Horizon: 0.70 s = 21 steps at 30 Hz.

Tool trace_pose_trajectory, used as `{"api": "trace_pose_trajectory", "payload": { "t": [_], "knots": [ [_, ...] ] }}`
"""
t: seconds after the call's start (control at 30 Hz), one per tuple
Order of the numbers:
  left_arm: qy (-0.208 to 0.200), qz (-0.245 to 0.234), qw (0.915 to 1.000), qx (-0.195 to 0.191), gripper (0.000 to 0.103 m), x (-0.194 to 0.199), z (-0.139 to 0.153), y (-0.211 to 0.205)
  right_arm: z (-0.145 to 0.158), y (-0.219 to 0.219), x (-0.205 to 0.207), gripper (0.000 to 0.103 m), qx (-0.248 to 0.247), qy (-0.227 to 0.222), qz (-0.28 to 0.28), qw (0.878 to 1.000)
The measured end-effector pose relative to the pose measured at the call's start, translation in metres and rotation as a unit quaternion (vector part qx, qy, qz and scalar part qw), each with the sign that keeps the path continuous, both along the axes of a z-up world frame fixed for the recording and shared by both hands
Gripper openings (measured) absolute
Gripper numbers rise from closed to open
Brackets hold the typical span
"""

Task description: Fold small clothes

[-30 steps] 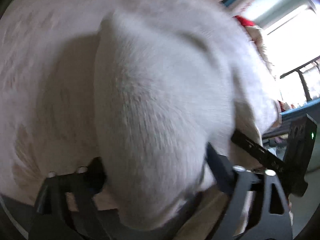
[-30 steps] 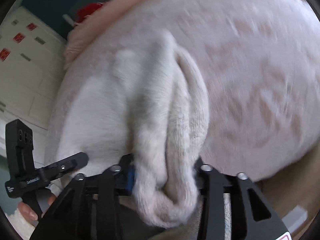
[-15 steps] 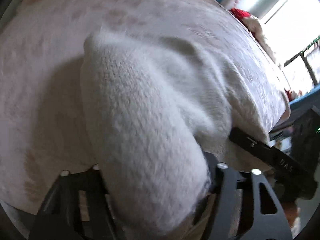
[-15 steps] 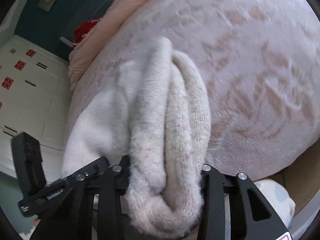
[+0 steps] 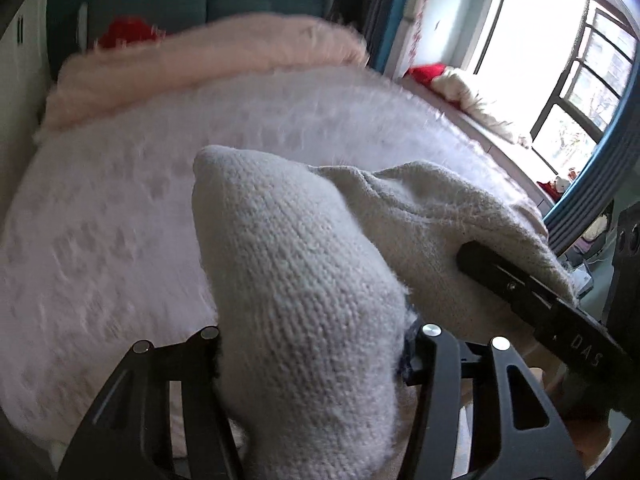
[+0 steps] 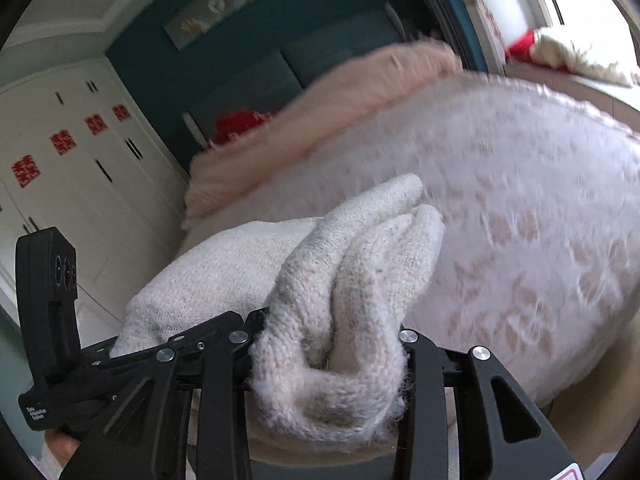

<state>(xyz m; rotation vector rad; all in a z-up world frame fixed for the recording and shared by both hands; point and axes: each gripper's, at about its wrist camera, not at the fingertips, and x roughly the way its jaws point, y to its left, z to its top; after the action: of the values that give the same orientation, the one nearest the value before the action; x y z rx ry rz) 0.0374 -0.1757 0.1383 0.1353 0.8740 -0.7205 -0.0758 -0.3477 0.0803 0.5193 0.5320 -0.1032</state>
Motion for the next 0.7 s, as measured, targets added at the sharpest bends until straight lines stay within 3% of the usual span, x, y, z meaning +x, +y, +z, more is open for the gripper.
{"api": "trace_pose_trajectory", "payload": {
  "t": [0.3, 0.7],
  "knots": [
    [-0.079, 0.007, 0.9961, -0.038, 0.052, -0.018, 0.078, 0.04, 0.072, 0.033, -0.015, 0.033, -0.051, -0.088, 0.014, 0.995],
    [-0.148, 0.026, 0.9857, -0.075, 0.052, -0.022, 0.143, 0.104, 0.137, 0.101, -0.015, 0.033, -0.089, -0.161, 0.047, 0.982]
  ]
}}
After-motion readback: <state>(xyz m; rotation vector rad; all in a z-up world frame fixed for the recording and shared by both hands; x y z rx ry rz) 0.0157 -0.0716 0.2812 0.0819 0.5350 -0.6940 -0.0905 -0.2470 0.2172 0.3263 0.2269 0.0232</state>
